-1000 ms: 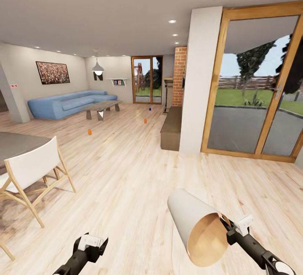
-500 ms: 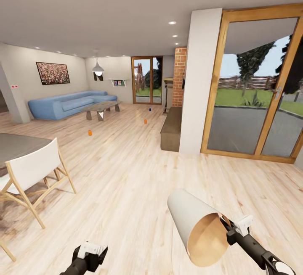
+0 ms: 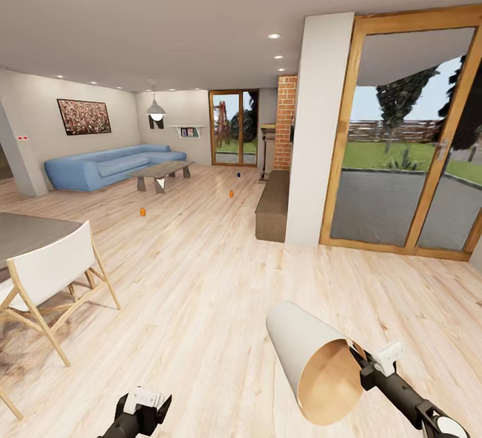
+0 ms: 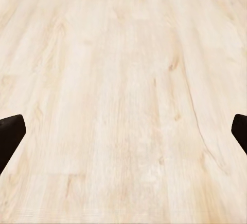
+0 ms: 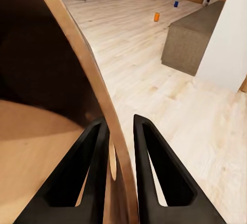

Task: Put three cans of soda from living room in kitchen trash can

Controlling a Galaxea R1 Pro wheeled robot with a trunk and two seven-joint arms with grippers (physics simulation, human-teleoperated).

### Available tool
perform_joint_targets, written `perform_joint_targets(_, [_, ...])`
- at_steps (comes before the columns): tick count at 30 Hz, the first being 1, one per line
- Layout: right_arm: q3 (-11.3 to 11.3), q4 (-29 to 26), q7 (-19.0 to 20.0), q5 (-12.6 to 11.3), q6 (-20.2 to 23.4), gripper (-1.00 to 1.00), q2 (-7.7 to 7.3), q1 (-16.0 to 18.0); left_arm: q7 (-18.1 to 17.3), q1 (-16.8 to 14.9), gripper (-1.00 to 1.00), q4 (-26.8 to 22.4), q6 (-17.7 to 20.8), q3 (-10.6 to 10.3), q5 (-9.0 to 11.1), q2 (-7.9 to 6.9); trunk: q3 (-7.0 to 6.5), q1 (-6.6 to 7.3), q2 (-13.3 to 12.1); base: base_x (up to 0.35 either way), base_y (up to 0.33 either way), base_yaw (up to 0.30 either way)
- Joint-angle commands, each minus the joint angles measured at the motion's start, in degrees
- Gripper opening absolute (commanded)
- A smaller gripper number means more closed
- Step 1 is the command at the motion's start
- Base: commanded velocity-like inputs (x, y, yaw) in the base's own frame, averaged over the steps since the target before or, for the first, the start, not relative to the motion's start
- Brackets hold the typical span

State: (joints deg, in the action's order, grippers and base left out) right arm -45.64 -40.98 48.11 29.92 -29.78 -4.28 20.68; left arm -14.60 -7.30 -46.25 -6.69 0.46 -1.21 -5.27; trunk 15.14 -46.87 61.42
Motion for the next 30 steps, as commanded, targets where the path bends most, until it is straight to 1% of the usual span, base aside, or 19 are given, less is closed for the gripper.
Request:
perform_joint_targets(1, [-0.1, -0.08, 0.57, -0.74, 0.32, -1.0, 0.03, 0.03, -0.03, -0.01, 1.0, 0.01, 0.1, -0.01, -0.01, 0.0, -0.01, 0.0, 0.0, 0.234, 0.0, 0.0])
perform_joint_targets(14, [-0.02, -0.07, 0.32, -0.73, 0.4, -1.0, 0.15, 0.0, -0.07, 0.0, 1.0, 0.02, 0.18, -0.02, -0.01, 0.0, -0.01, 0.0, 0.0, 0.298, 0.0, 0.0])
perform_joint_targets(20, [-0.13, -0.07, 0.35, -0.59, 0.42, -1.0, 0.56, 0.01, -0.05, 0.0, 1.0, 0.02, 0.11, -0.02, -0.02, 0.0, -0.01, 0.0, 0.0, 0.322, 0.0, 0.0])
perform_joint_targets(30, [-0.24, -0.07, 0.32, -0.63, 0.42, -1.0, 0.67, -0.02, 0.08, 0.0, 1.0, 0.02, 0.1, -0.02, -0.03, 0.0, -0.01, 0.0, 0.0, 0.323, 0.0, 0.0])
